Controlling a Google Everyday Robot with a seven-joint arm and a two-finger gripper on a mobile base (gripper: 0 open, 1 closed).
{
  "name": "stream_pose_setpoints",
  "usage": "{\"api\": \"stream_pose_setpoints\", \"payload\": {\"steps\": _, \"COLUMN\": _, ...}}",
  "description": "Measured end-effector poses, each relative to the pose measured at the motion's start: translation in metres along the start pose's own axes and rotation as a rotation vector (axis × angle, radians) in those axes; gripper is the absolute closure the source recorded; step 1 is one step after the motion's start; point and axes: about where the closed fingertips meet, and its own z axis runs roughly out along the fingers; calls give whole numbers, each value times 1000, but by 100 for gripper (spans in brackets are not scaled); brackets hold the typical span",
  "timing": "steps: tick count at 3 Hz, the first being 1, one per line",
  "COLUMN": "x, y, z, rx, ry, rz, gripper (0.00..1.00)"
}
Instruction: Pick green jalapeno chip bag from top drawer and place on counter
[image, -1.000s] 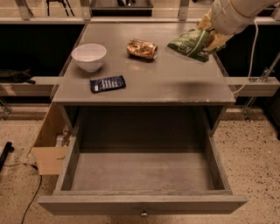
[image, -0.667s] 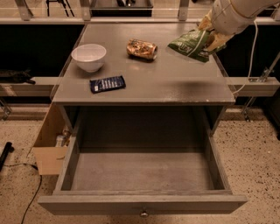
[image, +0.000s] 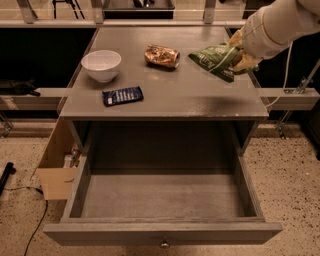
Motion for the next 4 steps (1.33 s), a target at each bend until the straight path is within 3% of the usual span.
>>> {"api": "stream_pose_setpoints", "payload": {"steps": 1, "x": -2, "y": -4, "z": 8, "rx": 89, "ry": 42, "rz": 102, "gripper": 100}}
{"api": "stream_pose_setpoints", "payload": {"steps": 2, "x": -2, "y": -8, "z": 10, "rx": 113, "ry": 44, "rz": 139, "gripper": 100}}
{"api": "stream_pose_setpoints", "payload": {"steps": 4, "x": -18, "y": 2, "z": 53, "rx": -14, "ry": 25, "rz": 30, "gripper": 100}}
